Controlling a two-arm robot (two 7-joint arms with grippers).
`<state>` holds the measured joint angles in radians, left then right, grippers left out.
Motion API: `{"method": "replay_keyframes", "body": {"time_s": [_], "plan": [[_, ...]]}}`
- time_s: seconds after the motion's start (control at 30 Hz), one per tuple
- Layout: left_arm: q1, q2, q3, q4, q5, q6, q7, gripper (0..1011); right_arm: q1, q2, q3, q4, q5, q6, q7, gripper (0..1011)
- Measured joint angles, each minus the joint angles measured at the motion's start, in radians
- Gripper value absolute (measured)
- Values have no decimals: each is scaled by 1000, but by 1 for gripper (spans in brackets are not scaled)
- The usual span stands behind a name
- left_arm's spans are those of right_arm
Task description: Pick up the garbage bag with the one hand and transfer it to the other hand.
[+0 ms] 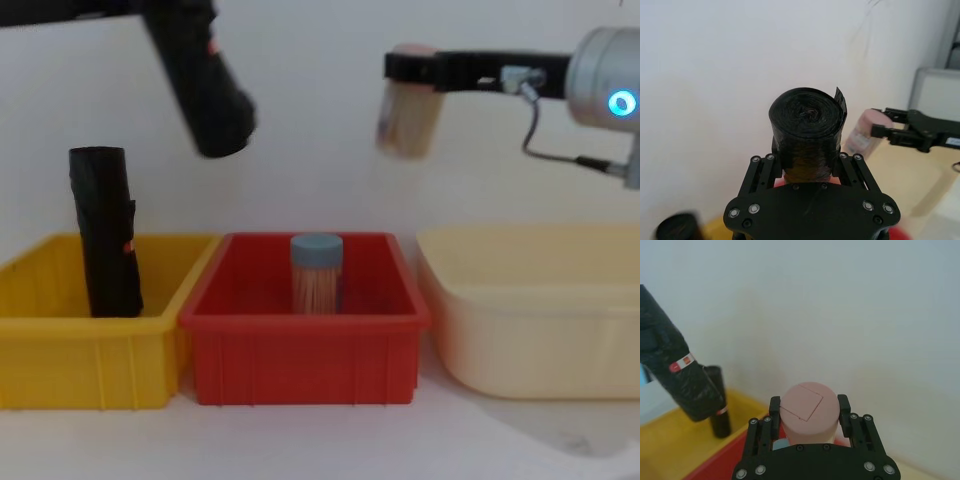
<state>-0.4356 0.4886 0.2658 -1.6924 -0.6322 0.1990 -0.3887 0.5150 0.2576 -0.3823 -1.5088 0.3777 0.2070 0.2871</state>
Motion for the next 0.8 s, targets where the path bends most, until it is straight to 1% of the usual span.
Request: {"method": "replay_keyframes", "body": {"time_s": [0.03, 0.07, 0.17, 0.23, 0.27, 0.33, 0.37, 0.4, 0.43, 0.47, 0.5, 0.53, 0.57, 0.6, 0.63, 0.67, 0.7, 0.77, 0.8], "plan": [[-5, -5, 4, -1, -2, 2, 0, 498, -4, 3, 6, -9, -1, -2, -3, 663], [-22, -23, 20, -1, -5, 5, 1, 498, -9, 7, 13, -17, -3, -5, -10, 663], [-46, -49, 44, 1, -10, 12, 1, 498, -31, 22, 39, -51, -9, -13, -33, 663], [-67, -74, 67, 12, -14, 18, 0, 498, -49, 33, 61, -76, -15, -18, -52, 663], [-82, -90, 83, 21, -17, 22, -1, 498, -49, 33, 61, -76, -15, -18, -52, 663], [-98, -111, 102, 35, -20, 26, -4, 498, -74, 48, 90, -105, -23, -21, -77, 663], [-111, -128, 118, 48, -23, 30, -7, 498, -78, 50, 94, -109, -24, -22, -83, 663], [-111, -128, 118, 48, -23, 30, -7, 498, -87, 54, 103, -116, -26, -22, -88, 663], [-128, -149, 139, 69, -24, 33, -11, 498, -93, 57, 109, -123, -28, -23, -96, 663], [-139, -166, 154, 86, -25, 34, -15, 498, -105, 63, 123, -134, -31, -23, -107, 663], [-149, -179, 163, 97, -25, 35, -16, 498, -112, 66, 129, -139, -33, -23, -113, 663], [-149, -179, 163, 97, -25, 35, -16, 498, -118, 69, 136, -143, -35, -23, -118, 663], [-163, -200, 184, 126, -25, 35, -20, 498, -132, 76, 151, -154, -38, -23, -129, 663], [-170, -210, 193, 140, -25, 35, -22, 498, -139, 79, 158, -158, -40, -23, -136, 663], [-187, -233, 213, 172, -25, 35, -25, 498, -154, 85, 174, -166, -43, -23, -147, 663], [-191, -240, 219, 182, -24, 35, -27, 498, -160, 88, 180, -169, -44, -23, -152, 663], [-207, -261, 237, 213, -24, 35, -32, 498, -160, 88, 180, -169, -44, -23, -152, 663], [-219, -278, 252, 239, -23, 34, -35, 498, -186, 99, 209, -179, -51, -20, -175, 663], [-230, -293, 264, 261, -22, 33, -39, 498, -189, 100, 213, -180, -52, -20, -179, 664]]}}
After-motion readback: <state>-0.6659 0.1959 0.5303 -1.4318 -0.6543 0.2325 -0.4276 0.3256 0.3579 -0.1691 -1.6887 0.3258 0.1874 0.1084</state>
